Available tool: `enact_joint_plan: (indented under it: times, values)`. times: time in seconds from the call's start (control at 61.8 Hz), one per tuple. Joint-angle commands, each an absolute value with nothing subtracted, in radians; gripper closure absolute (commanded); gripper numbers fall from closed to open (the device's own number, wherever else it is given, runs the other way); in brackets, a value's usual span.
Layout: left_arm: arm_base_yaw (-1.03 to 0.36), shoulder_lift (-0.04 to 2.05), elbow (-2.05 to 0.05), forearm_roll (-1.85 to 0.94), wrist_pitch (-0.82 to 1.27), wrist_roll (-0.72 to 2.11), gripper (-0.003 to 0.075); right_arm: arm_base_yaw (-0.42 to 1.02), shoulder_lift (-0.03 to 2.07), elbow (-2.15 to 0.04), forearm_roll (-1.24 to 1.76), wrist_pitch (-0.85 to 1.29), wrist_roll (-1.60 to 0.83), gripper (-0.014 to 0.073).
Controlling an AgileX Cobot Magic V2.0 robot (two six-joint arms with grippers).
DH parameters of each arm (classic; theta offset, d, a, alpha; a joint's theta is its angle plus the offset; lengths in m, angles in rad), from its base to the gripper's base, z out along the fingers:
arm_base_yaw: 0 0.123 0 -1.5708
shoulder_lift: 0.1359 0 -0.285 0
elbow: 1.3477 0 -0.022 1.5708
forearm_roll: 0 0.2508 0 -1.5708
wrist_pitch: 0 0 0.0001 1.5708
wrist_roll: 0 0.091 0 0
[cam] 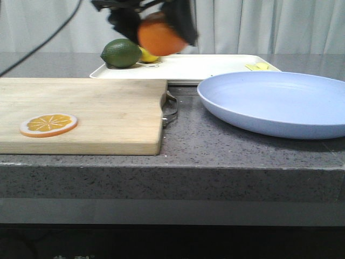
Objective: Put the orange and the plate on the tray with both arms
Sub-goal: 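Carry the orange with the left gripper and release it onto the blue plate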
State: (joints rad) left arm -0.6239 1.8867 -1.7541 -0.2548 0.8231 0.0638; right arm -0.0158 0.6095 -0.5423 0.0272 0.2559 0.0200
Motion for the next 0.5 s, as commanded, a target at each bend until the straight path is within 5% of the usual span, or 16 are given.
enact_joint_plan:
  times: [0.0,0.34,0.486]
  values:
    - [-0.694,1.86,-1.789,-0.292,0.713,0.068,0.048,-0.021,0.615,-0.578,0.021,0.169,0.019,-0.0004]
    - [-0.854,1.946,-1.789,-0.274,0.569,0.068,0.0469,-0.021,0.615,-0.578,0.021,0.169,0.019,-0.0004]
    - [-0.873,1.961,-1.789,-0.271,0.557,0.068,0.0381,-0.021,0.615,-0.578,0.021,0.169,0.019,-0.0004]
